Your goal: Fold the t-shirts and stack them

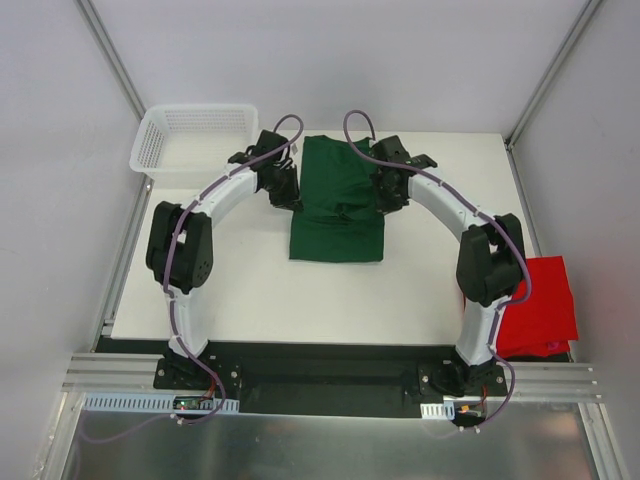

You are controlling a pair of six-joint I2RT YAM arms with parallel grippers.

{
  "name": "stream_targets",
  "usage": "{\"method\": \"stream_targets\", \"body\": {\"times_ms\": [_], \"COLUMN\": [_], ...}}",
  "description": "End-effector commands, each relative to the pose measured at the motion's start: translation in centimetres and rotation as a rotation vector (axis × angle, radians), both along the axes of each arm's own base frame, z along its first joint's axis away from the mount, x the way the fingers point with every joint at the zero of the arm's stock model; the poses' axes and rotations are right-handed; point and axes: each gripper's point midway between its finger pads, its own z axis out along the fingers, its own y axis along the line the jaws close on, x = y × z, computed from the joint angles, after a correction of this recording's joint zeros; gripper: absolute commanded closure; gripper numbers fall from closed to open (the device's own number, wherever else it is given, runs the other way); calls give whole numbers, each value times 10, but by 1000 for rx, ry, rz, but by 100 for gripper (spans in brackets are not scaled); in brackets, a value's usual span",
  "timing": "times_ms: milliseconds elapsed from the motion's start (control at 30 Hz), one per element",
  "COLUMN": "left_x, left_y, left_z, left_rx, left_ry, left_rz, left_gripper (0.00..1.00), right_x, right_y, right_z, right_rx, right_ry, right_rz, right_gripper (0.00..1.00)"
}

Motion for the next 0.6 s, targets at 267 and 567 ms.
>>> {"method": "stream_targets", "body": {"times_ms": [267,567], "left_x": [23,32], "left_y": [-12,-14], "left_z": [10,3], "left_rx": [-37,-25], "left_ry": [-33,-25], "left_rz": [-37,-42], "left_gripper": [100,100], "right_x": [14,20], "right_y": [-7,-8], "right_z": [7,-2], "right_rx": [-5,2], "right_ry": [-8,7], "right_rz": [-9,-17], "right_gripper": [99,99]}}
